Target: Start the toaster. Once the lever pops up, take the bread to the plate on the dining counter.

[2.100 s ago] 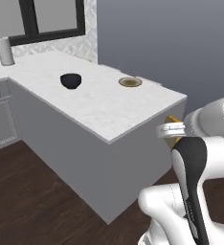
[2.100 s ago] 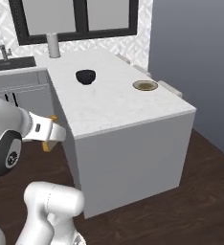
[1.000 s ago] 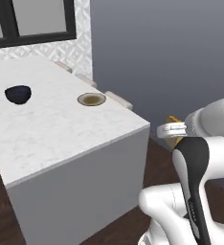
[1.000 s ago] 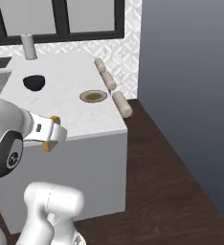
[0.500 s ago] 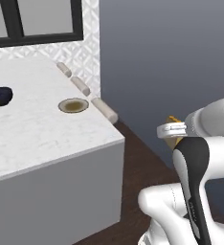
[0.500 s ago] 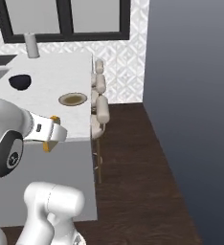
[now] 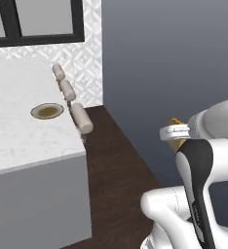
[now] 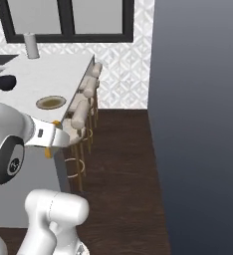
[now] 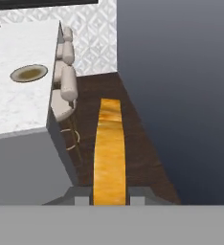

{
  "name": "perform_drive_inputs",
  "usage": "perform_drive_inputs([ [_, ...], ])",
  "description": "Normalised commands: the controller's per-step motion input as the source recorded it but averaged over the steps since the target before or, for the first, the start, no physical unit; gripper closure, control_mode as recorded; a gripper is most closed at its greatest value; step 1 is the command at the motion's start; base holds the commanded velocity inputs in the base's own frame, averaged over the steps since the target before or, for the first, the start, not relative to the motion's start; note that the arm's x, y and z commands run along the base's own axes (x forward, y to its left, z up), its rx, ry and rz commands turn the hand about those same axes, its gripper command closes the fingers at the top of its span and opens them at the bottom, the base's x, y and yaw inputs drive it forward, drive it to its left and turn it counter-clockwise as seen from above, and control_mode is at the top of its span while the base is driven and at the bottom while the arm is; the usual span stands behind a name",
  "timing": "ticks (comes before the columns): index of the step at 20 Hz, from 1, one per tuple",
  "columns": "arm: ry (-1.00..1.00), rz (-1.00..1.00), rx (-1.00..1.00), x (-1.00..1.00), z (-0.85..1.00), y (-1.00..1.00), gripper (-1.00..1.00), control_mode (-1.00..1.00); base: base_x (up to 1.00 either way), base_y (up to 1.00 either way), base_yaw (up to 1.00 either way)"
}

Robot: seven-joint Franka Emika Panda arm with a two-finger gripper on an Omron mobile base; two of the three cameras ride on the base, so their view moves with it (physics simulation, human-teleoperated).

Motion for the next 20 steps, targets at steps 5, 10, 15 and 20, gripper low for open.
perform_drive_inputs([
  [5, 0.00, 0.00, 0.00, 0.00, 0.00, 0.00, 1.00, 1.00, 0.16, -0.85, 0.14],
  [10, 0.00, 0.00, 0.00, 0.00, 0.00, 0.00, 1.00, 1.00, 0.42, -0.77, 0.28],
  [15, 0.00, 0.00, 0.00, 0.00, 0.00, 0.00, 1.00, 1.00, 0.59, -0.48, 0.43],
  [20, 0.00, 0.00, 0.00, 0.00, 0.00, 0.00, 1.00, 1.00, 0.79, -0.22, 0.48],
])
